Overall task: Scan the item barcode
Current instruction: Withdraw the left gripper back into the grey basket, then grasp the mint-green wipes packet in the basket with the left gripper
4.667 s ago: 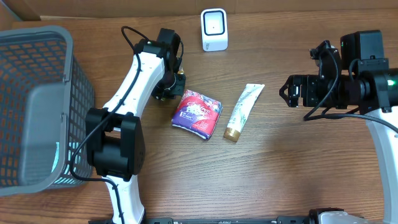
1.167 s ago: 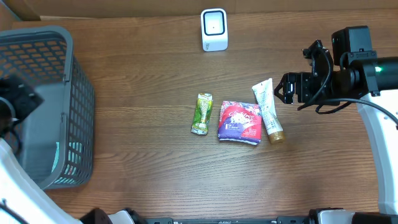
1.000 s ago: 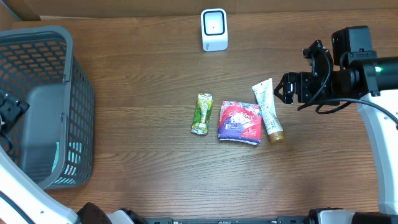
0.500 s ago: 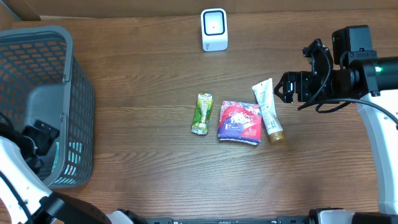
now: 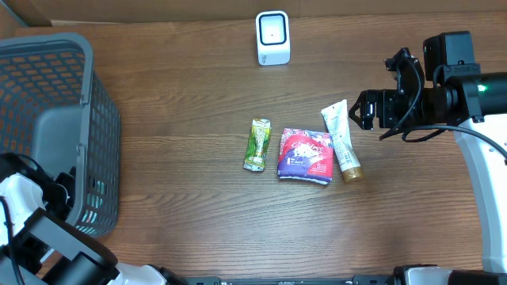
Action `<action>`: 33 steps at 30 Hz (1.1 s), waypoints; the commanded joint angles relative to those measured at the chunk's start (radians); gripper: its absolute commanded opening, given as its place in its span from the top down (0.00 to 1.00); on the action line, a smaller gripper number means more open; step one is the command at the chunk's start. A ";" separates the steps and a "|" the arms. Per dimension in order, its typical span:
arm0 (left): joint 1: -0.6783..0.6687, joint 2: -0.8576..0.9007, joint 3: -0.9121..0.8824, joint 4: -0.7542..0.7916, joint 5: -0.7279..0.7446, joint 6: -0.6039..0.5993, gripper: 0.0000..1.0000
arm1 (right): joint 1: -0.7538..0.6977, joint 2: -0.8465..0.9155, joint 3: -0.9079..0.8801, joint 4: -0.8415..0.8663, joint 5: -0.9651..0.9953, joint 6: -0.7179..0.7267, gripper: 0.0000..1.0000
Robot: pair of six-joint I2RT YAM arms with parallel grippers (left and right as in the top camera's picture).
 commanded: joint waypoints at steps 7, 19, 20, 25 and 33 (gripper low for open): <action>0.004 0.082 -0.009 0.011 0.031 0.134 0.09 | 0.005 -0.008 0.022 0.007 -0.006 -0.007 0.00; 0.004 0.082 -0.009 0.083 -0.017 0.134 0.96 | 0.005 -0.008 0.022 0.004 -0.006 -0.007 0.00; 0.004 0.082 -0.009 0.091 -0.017 0.134 0.96 | 0.005 -0.008 0.022 0.004 -0.006 -0.007 0.00; 0.003 0.082 -0.008 0.120 -0.016 0.136 0.96 | 0.005 -0.008 0.022 0.003 -0.006 -0.007 0.00; 0.003 0.081 0.026 0.134 0.058 0.253 0.24 | 0.005 -0.008 0.022 -0.006 -0.006 -0.007 0.00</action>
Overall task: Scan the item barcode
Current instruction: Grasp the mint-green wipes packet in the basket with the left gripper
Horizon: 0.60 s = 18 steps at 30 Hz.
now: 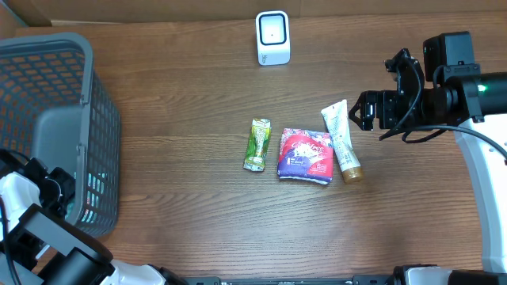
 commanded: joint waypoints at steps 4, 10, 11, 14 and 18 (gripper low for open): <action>-0.005 0.039 0.004 0.008 0.100 0.115 0.03 | 0.005 -0.008 0.022 0.014 -0.007 -0.006 0.00; -0.005 0.040 0.002 -0.042 0.101 0.294 0.06 | 0.005 -0.008 0.022 0.010 -0.006 -0.006 0.00; -0.005 0.040 0.002 -0.045 0.101 0.307 0.06 | 0.005 -0.008 0.022 0.010 -0.006 -0.006 0.00; -0.005 0.040 0.002 -0.046 0.095 0.319 0.08 | 0.005 -0.008 0.022 0.011 -0.006 -0.006 0.00; -0.005 0.042 -0.001 -0.045 0.063 0.327 0.11 | 0.005 -0.008 0.022 0.018 -0.007 -0.006 0.00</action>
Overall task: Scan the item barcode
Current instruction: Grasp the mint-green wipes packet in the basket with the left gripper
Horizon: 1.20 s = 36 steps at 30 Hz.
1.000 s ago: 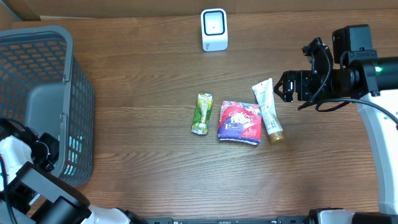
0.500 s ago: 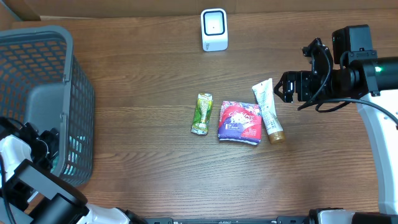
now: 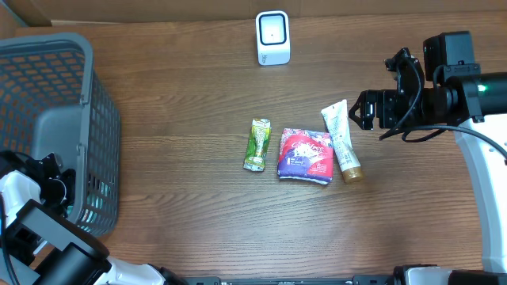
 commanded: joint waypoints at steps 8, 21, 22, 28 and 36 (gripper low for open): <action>-0.002 0.012 -0.010 0.007 -0.032 0.074 0.52 | 0.005 -0.008 0.022 0.010 -0.006 -0.006 0.00; -0.002 0.011 -0.007 0.046 -0.030 -0.040 0.96 | 0.005 -0.008 0.022 0.010 -0.006 -0.006 0.00; -0.002 0.011 0.004 0.046 -0.029 -0.078 0.96 | 0.005 -0.008 0.022 0.010 -0.006 -0.006 0.00; -0.002 0.011 0.164 -0.019 -0.029 -0.284 0.96 | 0.005 -0.008 0.022 0.009 -0.006 -0.006 0.00; -0.002 0.011 0.424 -0.169 -0.029 -0.374 0.96 | 0.005 -0.008 0.022 0.010 -0.006 -0.003 0.00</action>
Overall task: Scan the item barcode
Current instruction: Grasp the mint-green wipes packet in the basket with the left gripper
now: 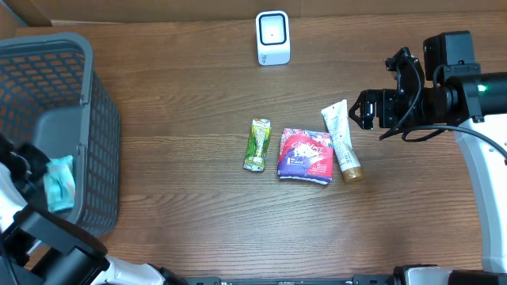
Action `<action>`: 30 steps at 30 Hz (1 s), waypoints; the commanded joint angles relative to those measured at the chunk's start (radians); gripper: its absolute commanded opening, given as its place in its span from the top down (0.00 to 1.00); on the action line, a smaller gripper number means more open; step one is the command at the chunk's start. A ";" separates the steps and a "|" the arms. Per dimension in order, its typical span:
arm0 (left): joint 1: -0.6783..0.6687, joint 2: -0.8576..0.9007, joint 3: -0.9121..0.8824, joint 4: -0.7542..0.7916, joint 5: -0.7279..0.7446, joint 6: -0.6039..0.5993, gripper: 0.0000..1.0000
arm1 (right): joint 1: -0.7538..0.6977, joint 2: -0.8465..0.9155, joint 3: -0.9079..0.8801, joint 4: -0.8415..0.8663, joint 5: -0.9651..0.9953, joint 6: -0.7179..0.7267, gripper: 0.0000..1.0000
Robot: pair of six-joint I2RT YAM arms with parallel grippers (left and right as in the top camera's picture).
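Observation:
The white barcode scanner [273,37] stands at the table's far edge. Three items lie mid-table: a green pouch [257,145], a purple-red packet [306,155] and a white tube with a gold cap [341,140]. My right gripper [359,111] hovers just right of the tube's upper end, open and holding nothing. A teal item [59,184] shows inside the grey basket [47,47], against the black fingers of my left gripper [30,165]. Whether those fingers grip it is unclear.
The mesh basket fills the left side of the table. My left arm's white body [40,237] sits at the bottom left corner. The right arm [444,95] reaches in from the right edge. A cardboard wall runs along the back.
My left gripper has shifted left and slightly farther from the front edge at the basket. The teal item, before only glimpsed through the mesh, now shows plainly beside its fingers. The right arm is unchanged.
Through all earlier moments my left gripper stayed low at the basket's near side, shifting only slightly, with teal glimpsed behind the mesh. Now it sits farther left and the teal item is in plain sight. The right gripper and the three table items never moved.

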 commanded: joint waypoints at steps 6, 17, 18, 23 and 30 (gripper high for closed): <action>-0.004 -0.003 0.111 -0.068 -0.007 -0.062 0.96 | 0.005 -0.008 0.022 0.003 -0.006 -0.003 0.00; -0.005 -0.003 -0.038 -0.012 -0.163 0.063 0.20 | 0.005 -0.008 0.022 0.005 -0.006 -0.003 0.00; -0.005 -0.003 -0.058 0.002 -0.172 0.073 0.20 | 0.005 -0.008 0.022 0.005 -0.006 -0.004 0.00; -0.005 -0.003 -0.154 0.092 -0.175 0.165 0.25 | 0.005 -0.008 0.022 0.004 -0.005 -0.004 0.00; -0.005 -0.003 -0.214 0.196 -0.182 0.175 0.25 | 0.005 -0.008 0.022 0.008 -0.005 -0.004 0.00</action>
